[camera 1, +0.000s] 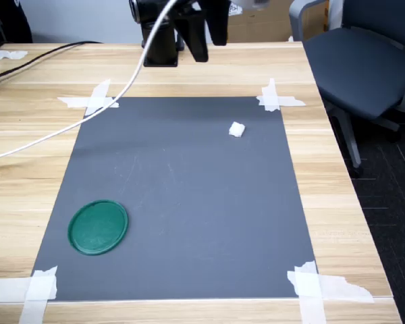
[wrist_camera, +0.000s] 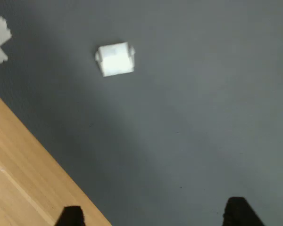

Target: Grasp a white terminal and put it in the green lid.

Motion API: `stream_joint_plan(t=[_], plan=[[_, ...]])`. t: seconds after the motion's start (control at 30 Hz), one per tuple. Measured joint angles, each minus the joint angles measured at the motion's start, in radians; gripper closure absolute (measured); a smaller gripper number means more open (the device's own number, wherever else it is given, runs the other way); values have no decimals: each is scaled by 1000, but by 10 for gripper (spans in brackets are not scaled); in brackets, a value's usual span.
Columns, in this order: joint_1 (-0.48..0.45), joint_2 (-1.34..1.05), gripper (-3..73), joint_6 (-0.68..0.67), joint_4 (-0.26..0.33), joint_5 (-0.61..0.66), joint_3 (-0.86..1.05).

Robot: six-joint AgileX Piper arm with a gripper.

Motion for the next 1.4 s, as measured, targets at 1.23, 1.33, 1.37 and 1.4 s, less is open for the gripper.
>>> stream_joint_plan(t=[1.23, 1.33, 1.37, 1.4], plan=[[61, 226, 124, -288, -5, -296, 153], [78, 226, 124, -296, -6, -308, 168], [90, 226, 124, -296, -7, -312, 168], [102, 226, 124, -291, -8, -318, 168]])
